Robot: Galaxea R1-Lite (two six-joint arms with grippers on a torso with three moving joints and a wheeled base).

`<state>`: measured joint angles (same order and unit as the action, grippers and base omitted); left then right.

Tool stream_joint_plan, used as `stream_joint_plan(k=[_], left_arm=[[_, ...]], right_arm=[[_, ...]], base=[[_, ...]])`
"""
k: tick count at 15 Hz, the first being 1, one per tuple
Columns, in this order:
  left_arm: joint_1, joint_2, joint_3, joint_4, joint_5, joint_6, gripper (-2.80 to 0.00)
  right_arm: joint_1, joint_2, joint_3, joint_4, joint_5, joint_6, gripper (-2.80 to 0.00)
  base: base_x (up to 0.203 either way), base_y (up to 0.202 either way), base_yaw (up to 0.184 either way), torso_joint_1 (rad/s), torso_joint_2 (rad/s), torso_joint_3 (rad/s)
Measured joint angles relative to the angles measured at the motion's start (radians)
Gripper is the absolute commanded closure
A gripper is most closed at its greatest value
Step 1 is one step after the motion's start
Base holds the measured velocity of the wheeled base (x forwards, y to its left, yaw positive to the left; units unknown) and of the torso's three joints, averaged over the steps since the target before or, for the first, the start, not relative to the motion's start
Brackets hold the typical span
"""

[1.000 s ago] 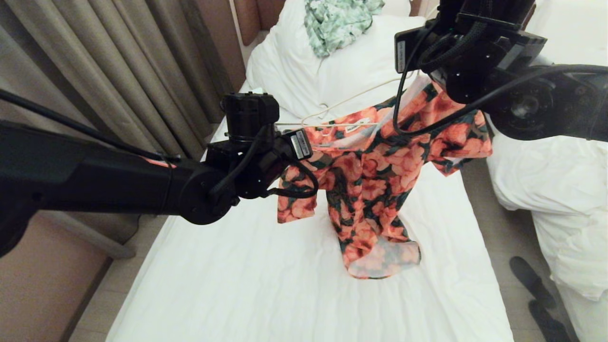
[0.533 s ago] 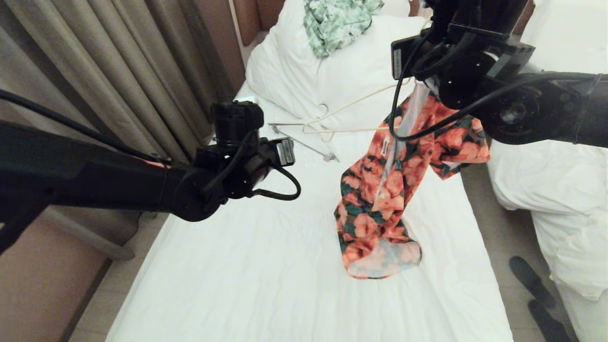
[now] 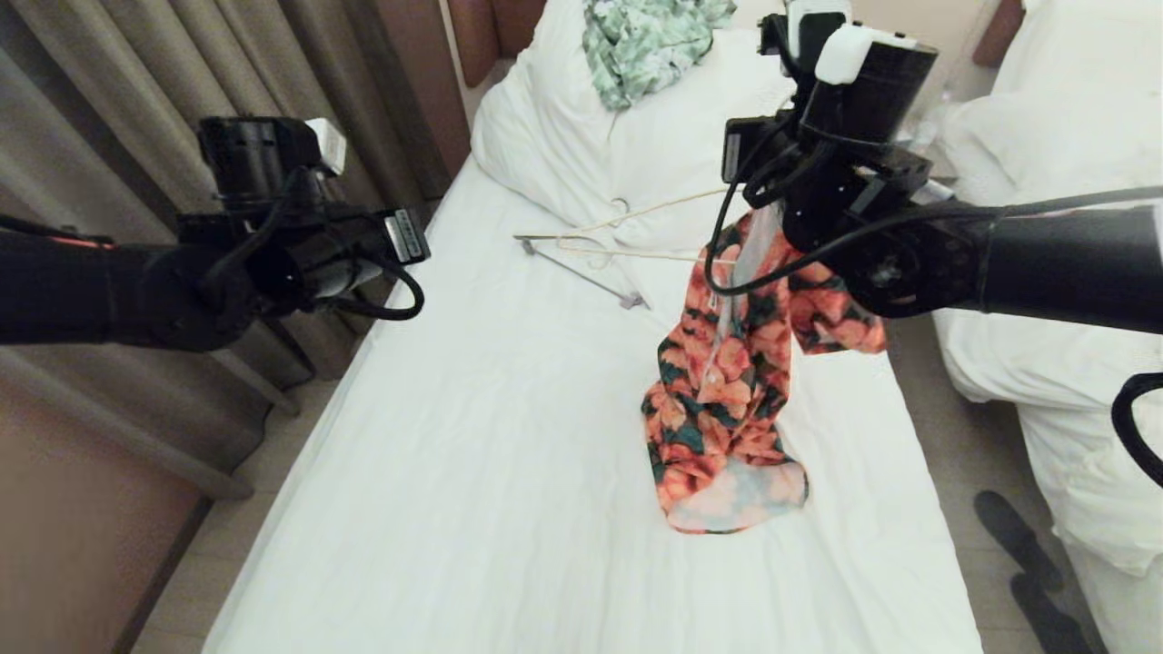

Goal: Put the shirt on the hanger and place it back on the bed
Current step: Take the clothes hanger out of the clothes, then place the hanger on the bed

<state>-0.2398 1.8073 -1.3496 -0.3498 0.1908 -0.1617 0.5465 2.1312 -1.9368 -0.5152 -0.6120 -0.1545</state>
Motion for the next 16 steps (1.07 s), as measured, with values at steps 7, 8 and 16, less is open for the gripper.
stream_joint_plan(k=[7,8,16], left_arm=[[0.015,-0.033,-0.004,0.001,-0.008,-0.004,0.0],[0.011,-0.034,-0.003,0.001,-0.008,-0.004,0.0],[-0.106,-0.047,0.027,0.007,0.069,0.006,0.0]], right_arm=[[-0.023,0.144,0.093,0.123,-0.072,0.618,0.0],[-0.022,0.169,0.095,0.185,-0.064,0.686,0.0],[-0.085,0.231,0.052,0.709,-0.064,0.637,0.0]], base=[[0.0,0.0,0.0,0.0,0.0,0.0],[0.0,0.0,0.0,0.0,0.0,0.0],[0.0,0.0,0.0,0.0,0.0,0.0]])
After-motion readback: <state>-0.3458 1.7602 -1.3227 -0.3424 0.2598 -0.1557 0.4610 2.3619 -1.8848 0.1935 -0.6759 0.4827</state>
